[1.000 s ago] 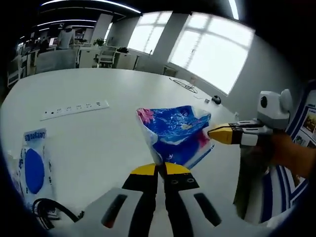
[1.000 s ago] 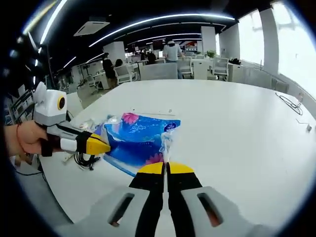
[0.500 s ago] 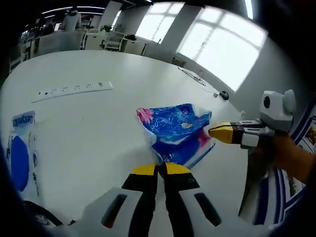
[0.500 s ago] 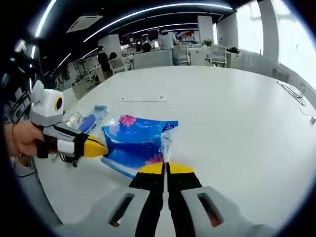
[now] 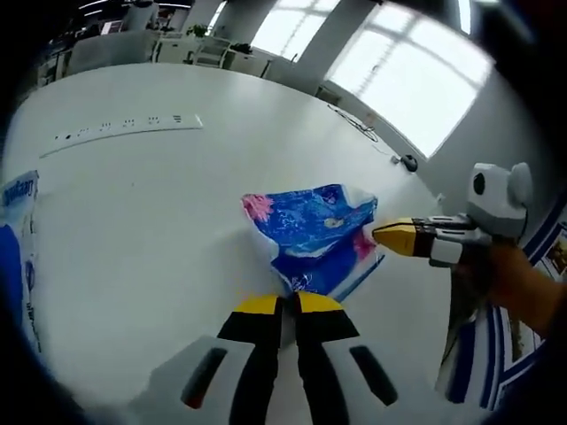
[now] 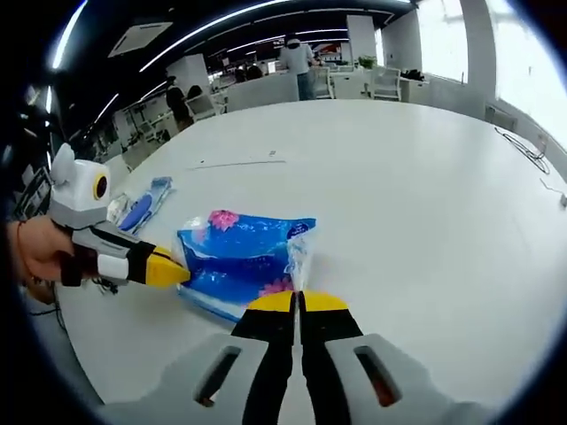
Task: Arrange the tabletop items into an orderly group along one side of the table until the central work area is clear of visible clutter.
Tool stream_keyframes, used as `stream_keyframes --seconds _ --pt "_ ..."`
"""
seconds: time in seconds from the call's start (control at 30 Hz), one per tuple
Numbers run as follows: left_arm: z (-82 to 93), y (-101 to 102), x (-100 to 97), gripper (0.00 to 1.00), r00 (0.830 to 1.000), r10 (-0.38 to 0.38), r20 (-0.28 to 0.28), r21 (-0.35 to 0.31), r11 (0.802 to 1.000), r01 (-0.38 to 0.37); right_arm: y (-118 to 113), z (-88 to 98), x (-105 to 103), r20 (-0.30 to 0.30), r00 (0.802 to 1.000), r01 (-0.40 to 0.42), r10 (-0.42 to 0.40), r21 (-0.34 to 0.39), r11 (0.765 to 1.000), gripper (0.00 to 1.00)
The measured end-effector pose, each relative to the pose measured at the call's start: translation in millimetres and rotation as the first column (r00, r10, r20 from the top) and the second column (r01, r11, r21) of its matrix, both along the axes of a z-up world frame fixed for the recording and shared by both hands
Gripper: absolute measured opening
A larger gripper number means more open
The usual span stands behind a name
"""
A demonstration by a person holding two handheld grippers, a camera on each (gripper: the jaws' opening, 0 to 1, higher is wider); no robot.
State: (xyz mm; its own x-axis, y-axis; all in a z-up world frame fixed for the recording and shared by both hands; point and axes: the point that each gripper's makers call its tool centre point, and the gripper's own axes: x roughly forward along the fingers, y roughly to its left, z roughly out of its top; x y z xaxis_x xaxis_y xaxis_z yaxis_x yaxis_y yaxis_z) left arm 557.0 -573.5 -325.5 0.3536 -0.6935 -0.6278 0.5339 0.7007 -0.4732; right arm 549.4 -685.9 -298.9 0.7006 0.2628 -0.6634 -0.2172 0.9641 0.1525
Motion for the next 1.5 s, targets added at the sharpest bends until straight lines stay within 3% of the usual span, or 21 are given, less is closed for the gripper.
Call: stream_keyframes --seconds 0.53,1.23,1.5 --pt "-18.9 -1.4 -4.7 0.04 0.999 -0.017 -0.031 0.041 0.999 0.018 -3.2 -21.0 -0.2 -0.039 0.999 0.005 -0.005 0.002 1.0 0.0" --pt "-13.7 0.1 -2.1 0.12 0.999 -0.044 0.011 0.04 0.998 0.043 -3.2 -28.5 -2.7 -0.05 0.999 0.019 -0.019 0.0 1.0 0.0" --pt "-9.8 1.6 -2.5 0.2 0.997 -0.065 0.03 0.045 0.997 0.063 -2.9 -25.9 -1.7 -0.045 0.998 0.032 -0.032 0.009 0.999 0.07"
